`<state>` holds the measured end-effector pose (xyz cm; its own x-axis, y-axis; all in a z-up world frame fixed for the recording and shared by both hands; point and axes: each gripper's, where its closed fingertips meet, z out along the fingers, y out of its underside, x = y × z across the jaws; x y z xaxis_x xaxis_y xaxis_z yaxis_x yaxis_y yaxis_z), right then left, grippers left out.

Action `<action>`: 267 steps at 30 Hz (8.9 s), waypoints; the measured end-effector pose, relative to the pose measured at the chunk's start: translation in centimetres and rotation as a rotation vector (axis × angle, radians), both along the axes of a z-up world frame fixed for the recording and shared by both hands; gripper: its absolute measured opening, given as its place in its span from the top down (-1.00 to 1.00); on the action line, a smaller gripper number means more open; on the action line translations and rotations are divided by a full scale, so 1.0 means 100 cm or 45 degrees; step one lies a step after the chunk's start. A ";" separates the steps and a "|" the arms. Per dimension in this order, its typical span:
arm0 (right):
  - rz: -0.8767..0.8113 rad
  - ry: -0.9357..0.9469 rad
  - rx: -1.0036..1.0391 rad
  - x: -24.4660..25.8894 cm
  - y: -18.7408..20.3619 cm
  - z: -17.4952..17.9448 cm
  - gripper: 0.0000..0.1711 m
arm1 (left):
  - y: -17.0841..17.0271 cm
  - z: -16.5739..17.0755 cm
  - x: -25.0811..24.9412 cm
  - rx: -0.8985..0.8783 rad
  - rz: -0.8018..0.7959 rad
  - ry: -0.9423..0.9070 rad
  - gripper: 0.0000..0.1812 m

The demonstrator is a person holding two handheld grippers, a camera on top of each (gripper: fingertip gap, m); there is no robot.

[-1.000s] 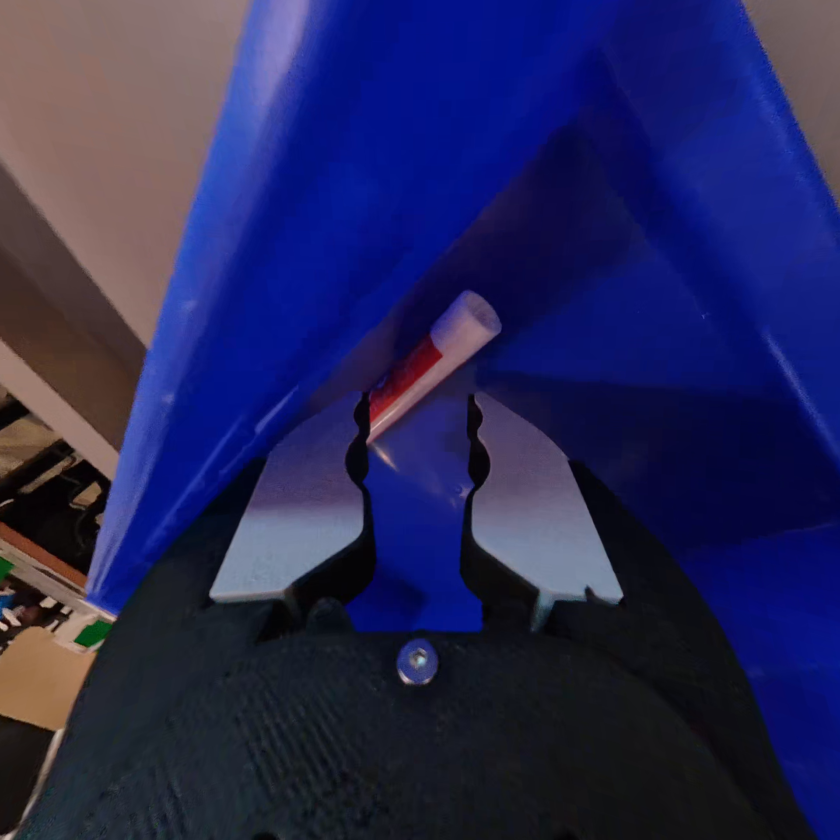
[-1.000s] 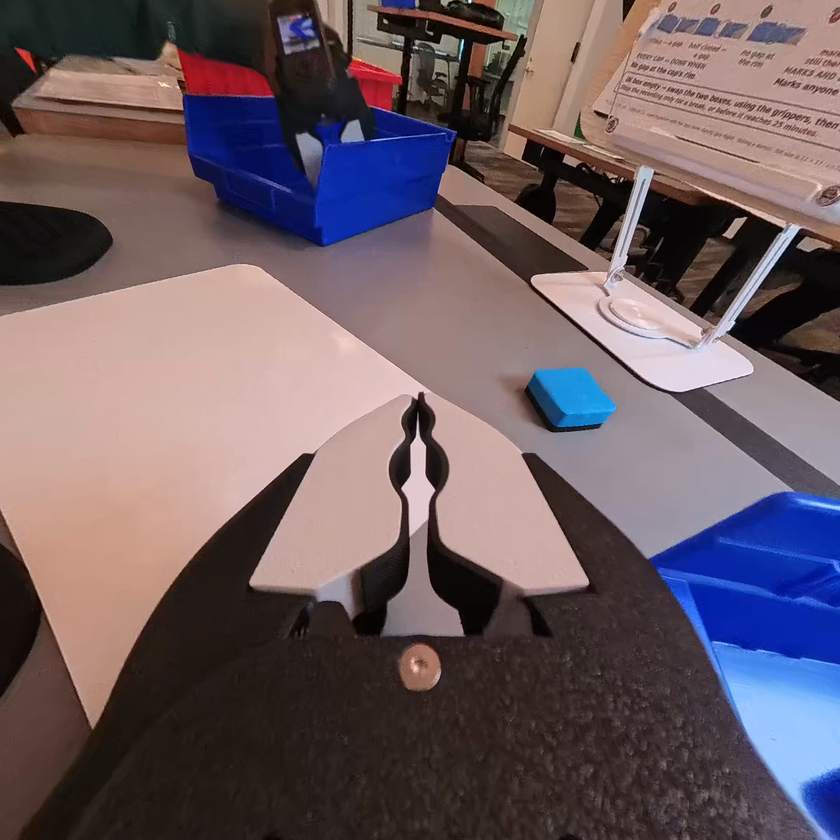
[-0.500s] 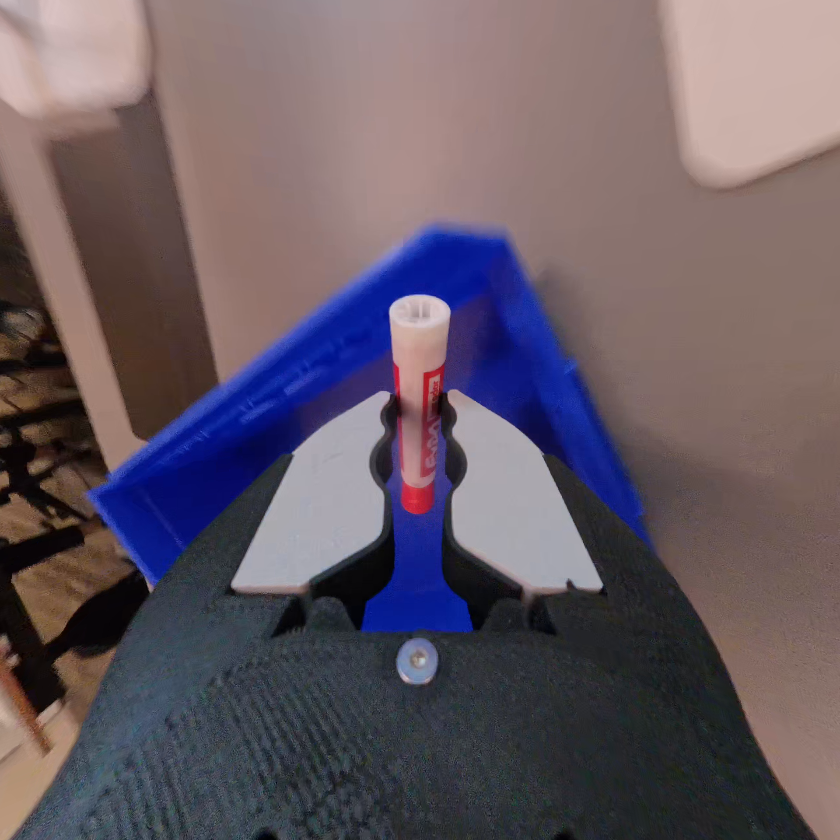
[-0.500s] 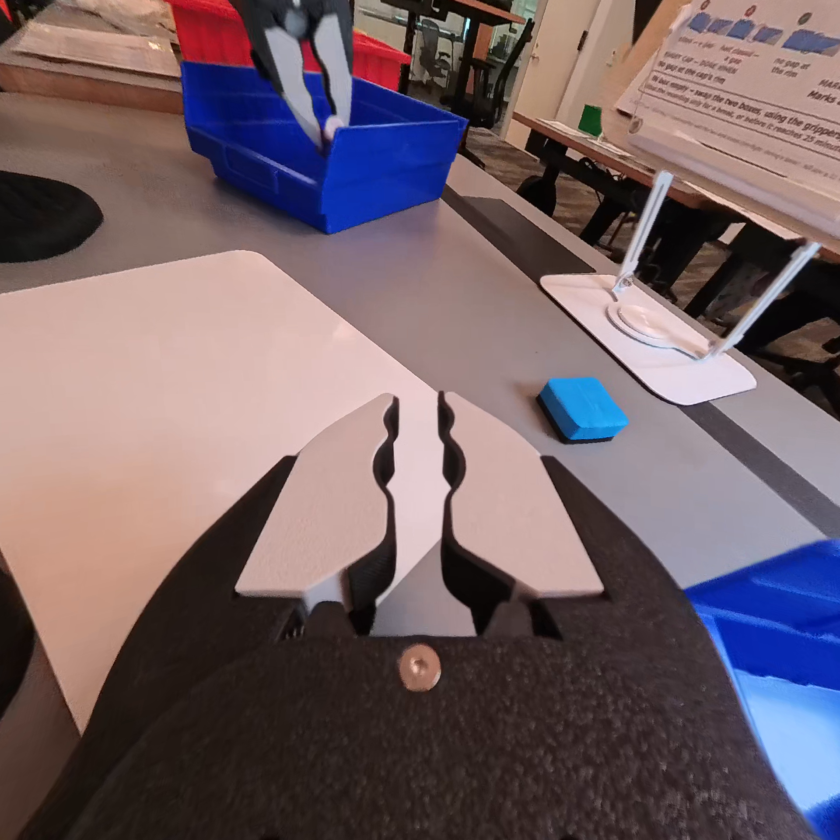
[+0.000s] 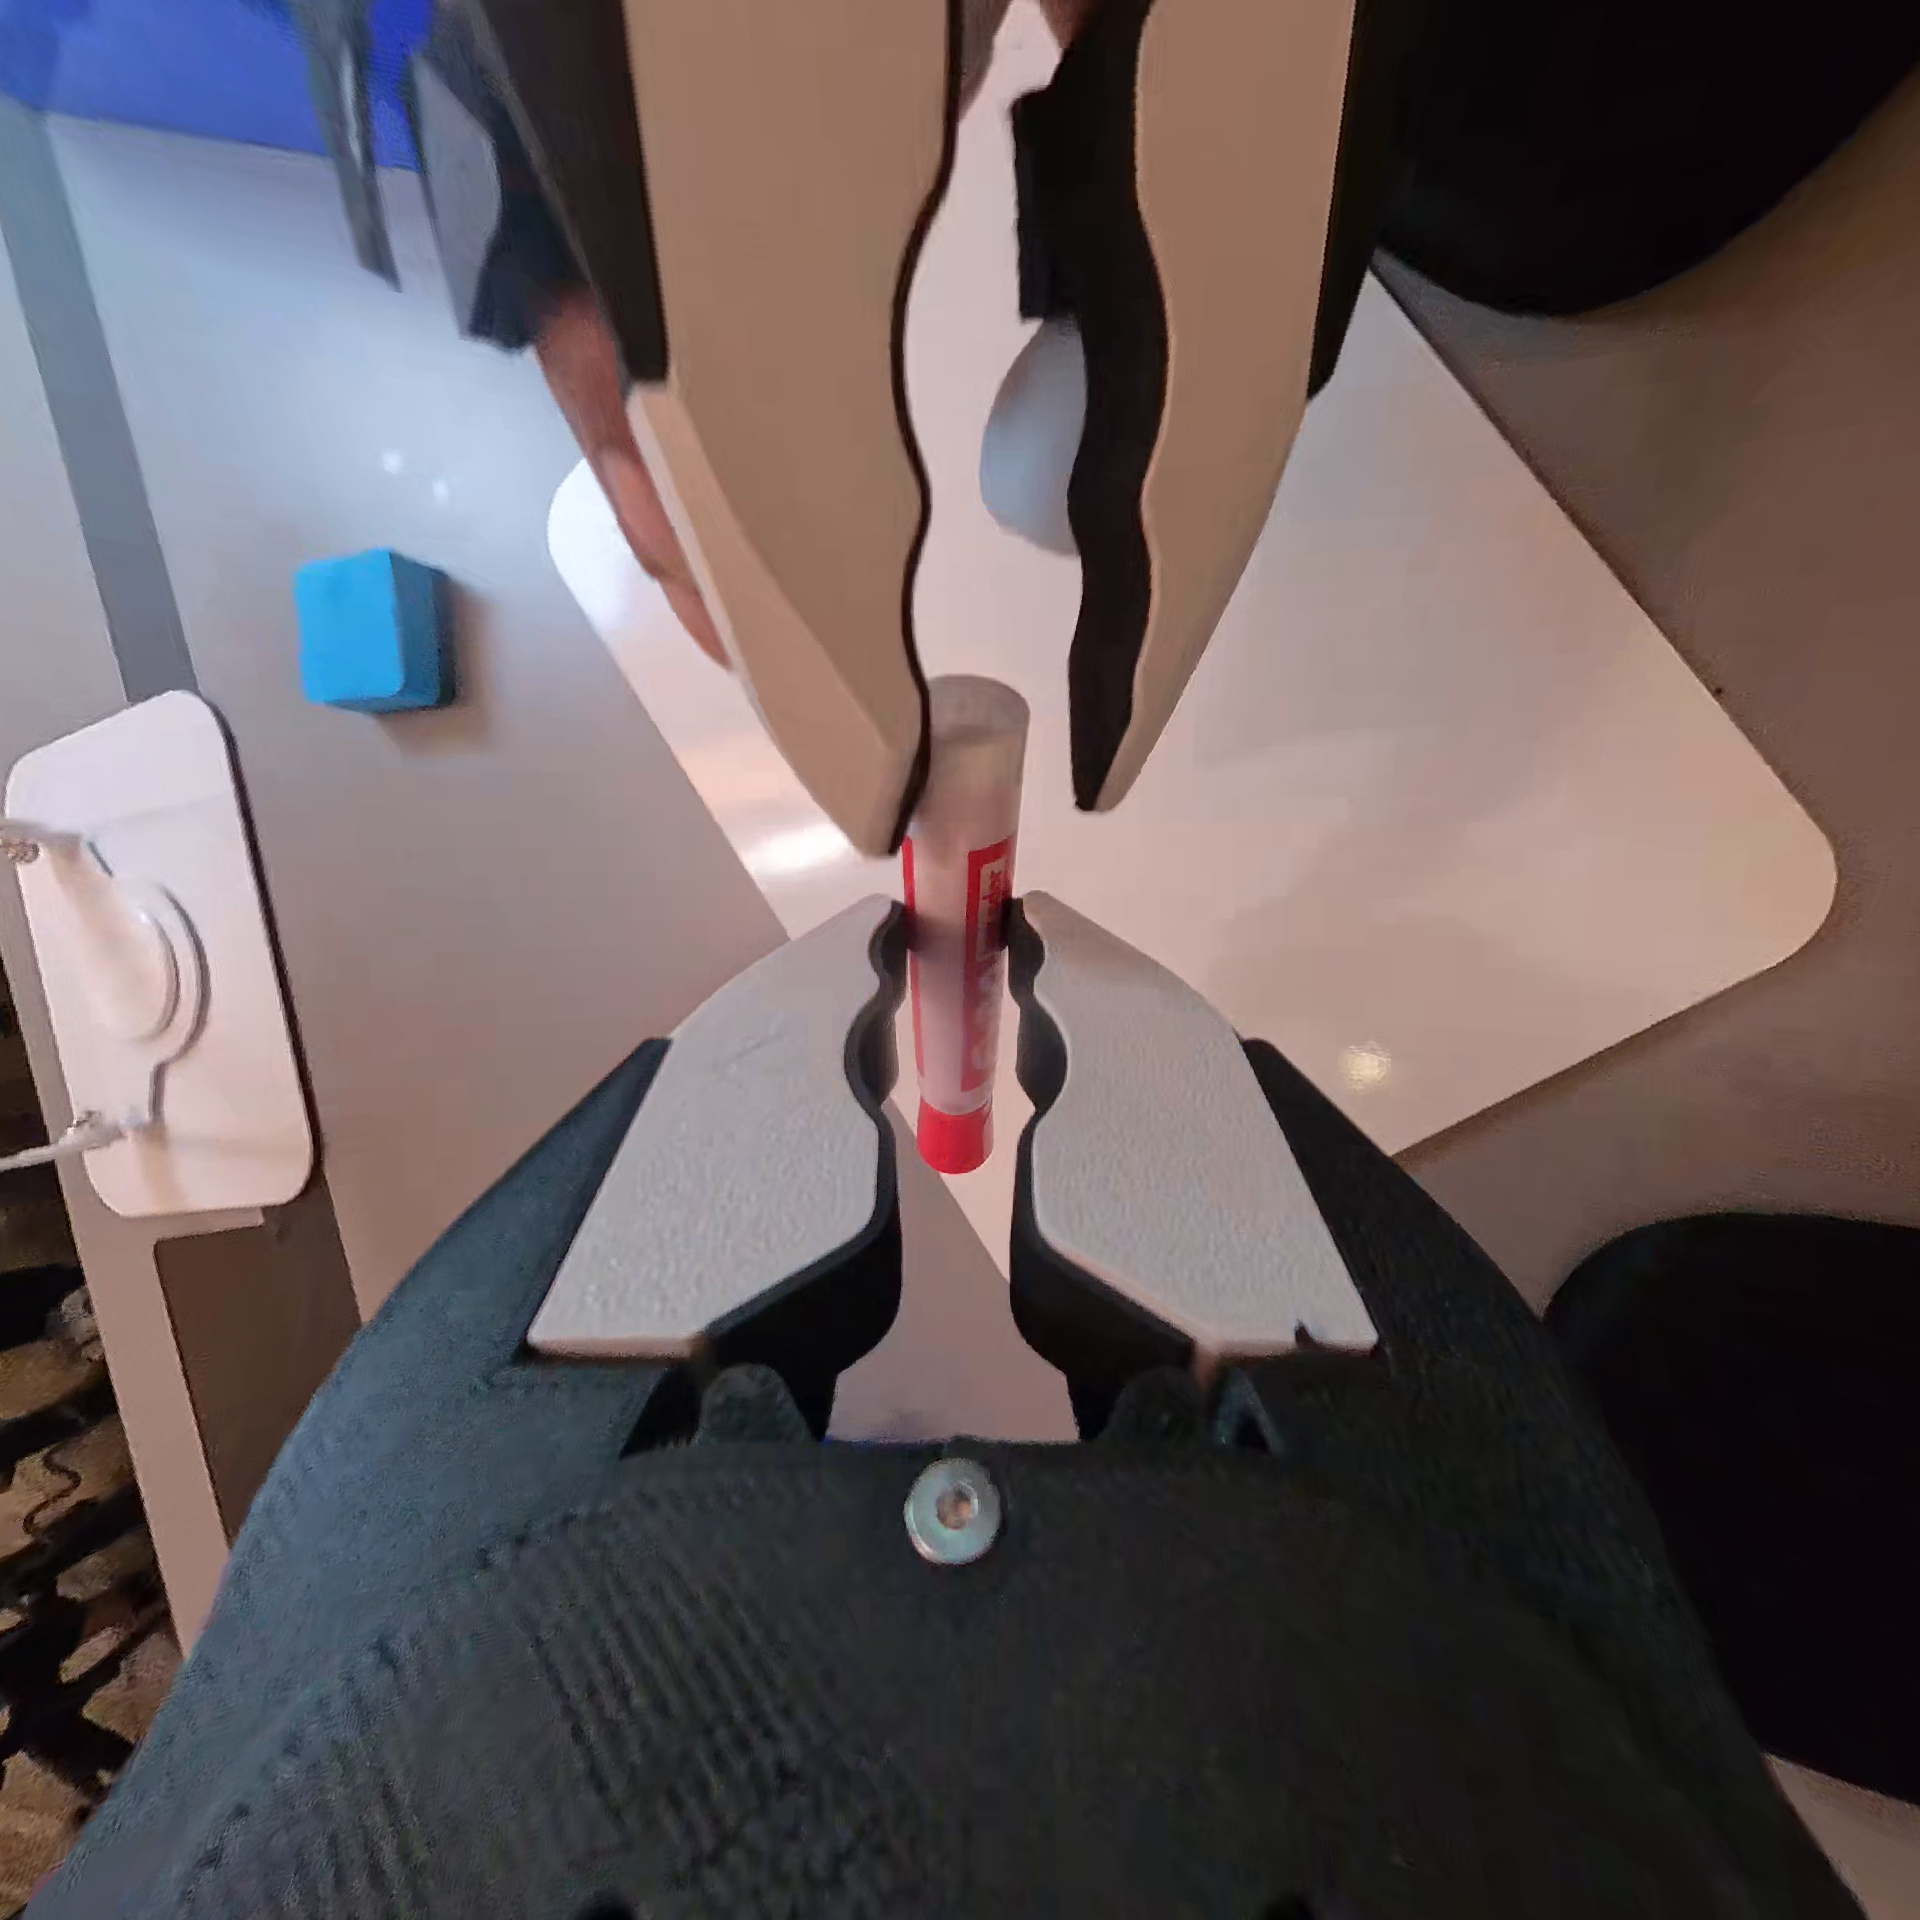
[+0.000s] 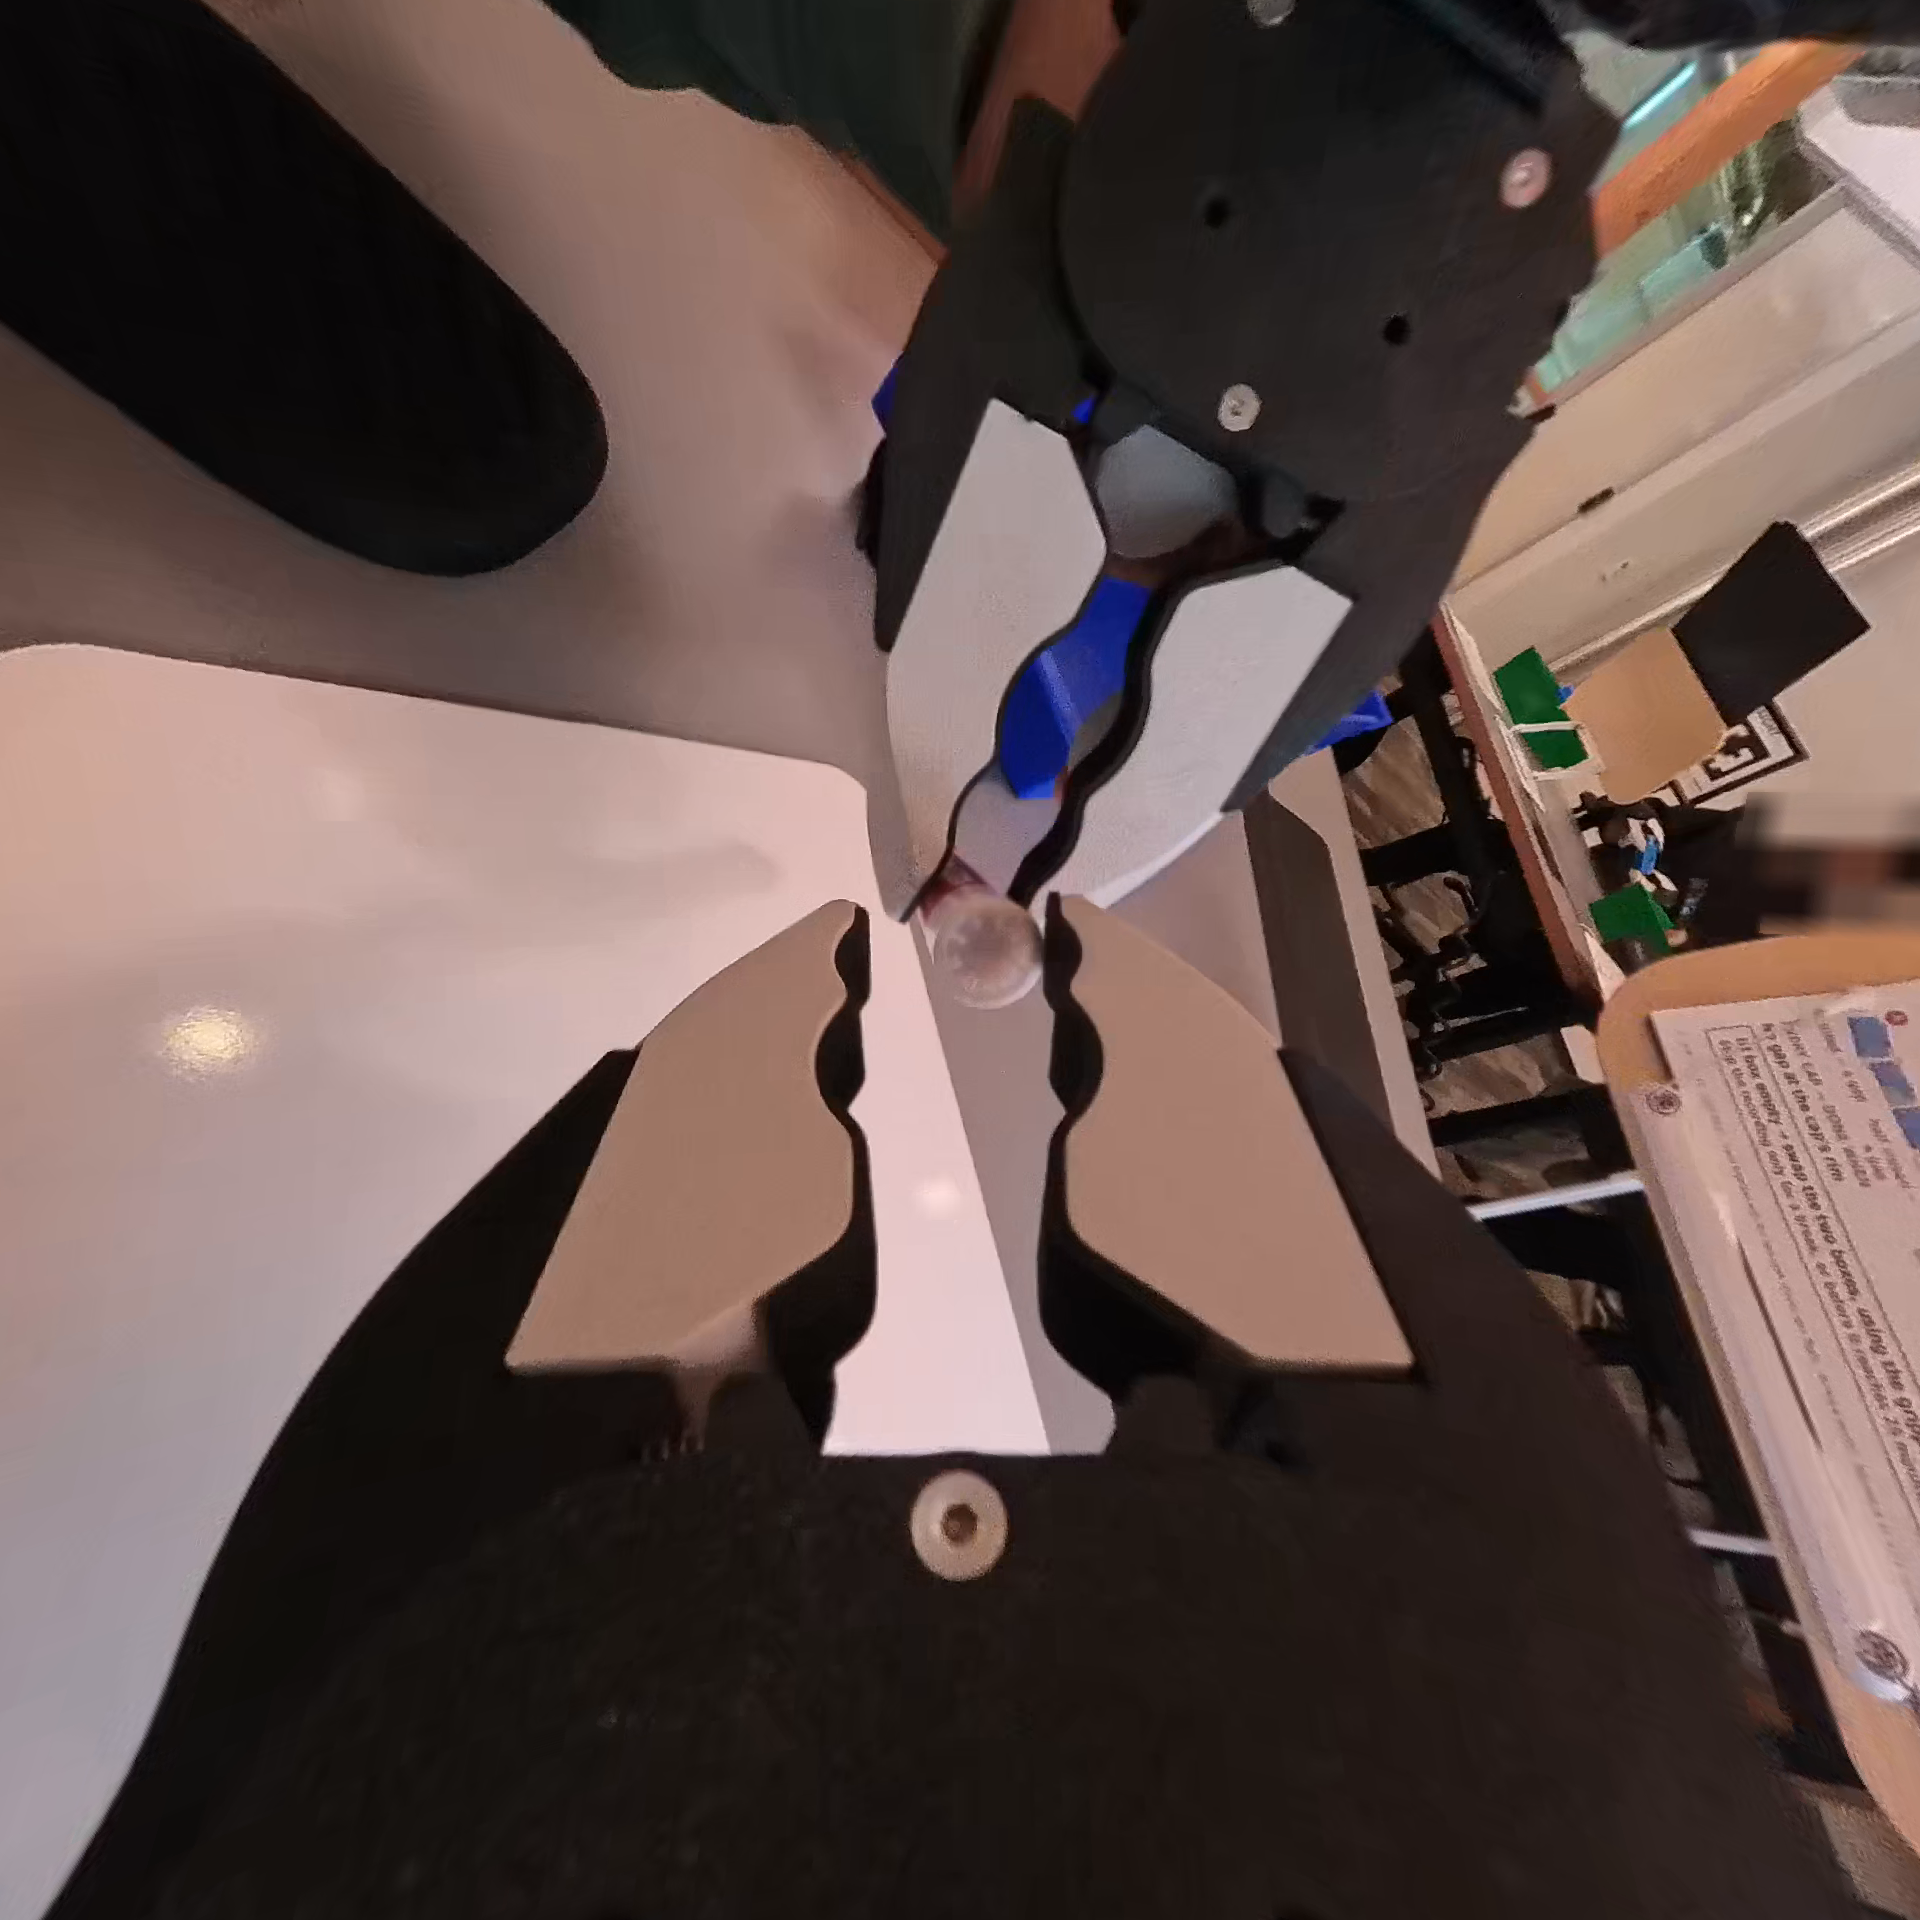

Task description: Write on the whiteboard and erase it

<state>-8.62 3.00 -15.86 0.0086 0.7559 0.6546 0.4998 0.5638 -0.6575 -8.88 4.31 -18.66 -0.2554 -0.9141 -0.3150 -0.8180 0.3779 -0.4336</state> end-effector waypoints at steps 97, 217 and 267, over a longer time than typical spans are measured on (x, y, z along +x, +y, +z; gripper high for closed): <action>0.152 0.461 -0.707 0.005 -0.009 0.005 0.63 | -0.018 0.032 0.014 -1.019 0.105 -1.137 0.80; -0.345 -0.776 -0.895 -0.016 0.027 -0.102 0.62 | -0.004 -0.025 -0.114 -0.625 0.345 -1.092 0.80; -0.374 -0.500 -0.968 0.014 0.048 -0.095 0.61 | -0.008 -0.030 -0.104 -0.445 0.314 -1.041 0.79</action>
